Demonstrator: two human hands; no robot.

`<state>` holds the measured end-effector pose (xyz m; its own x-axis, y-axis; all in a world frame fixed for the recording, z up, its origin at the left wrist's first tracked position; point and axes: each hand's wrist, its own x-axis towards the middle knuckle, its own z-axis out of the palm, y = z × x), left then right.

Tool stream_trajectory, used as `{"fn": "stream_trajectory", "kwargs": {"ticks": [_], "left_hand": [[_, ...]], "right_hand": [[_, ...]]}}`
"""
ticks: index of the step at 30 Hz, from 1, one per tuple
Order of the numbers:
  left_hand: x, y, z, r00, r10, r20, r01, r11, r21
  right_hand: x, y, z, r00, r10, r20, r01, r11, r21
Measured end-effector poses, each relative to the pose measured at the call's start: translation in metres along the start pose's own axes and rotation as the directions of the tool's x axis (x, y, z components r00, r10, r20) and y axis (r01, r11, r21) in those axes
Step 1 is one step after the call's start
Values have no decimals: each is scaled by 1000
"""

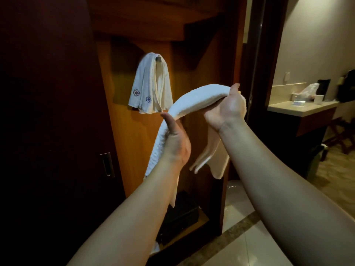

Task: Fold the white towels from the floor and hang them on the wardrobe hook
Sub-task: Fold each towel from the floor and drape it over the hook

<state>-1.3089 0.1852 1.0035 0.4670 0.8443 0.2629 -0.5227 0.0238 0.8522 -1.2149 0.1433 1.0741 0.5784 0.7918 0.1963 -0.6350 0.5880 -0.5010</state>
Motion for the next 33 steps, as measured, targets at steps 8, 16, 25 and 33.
{"fn": "stream_trajectory", "kwargs": {"ticks": [8, 16, 25, 33], "left_hand": [[49, 34, -25, 971, 215, -105, -223, 973, -64], [119, 61, -64, 967, 252, 25, -253, 956, 146], [215, 98, -100, 962, 231, 145, -271, 877, 396], [317, 108, -93, 938, 314, 148, -341, 914, 218]], "right_hand": [[45, -1, -14, 982, -161, -100, 85, 846, -527], [116, 16, -6, 977, -207, -49, 106, 673, -732], [208, 38, 5, 976, -216, 9, 120, 508, -853], [333, 31, 25, 983, -175, 55, 142, 539, -830]]}}
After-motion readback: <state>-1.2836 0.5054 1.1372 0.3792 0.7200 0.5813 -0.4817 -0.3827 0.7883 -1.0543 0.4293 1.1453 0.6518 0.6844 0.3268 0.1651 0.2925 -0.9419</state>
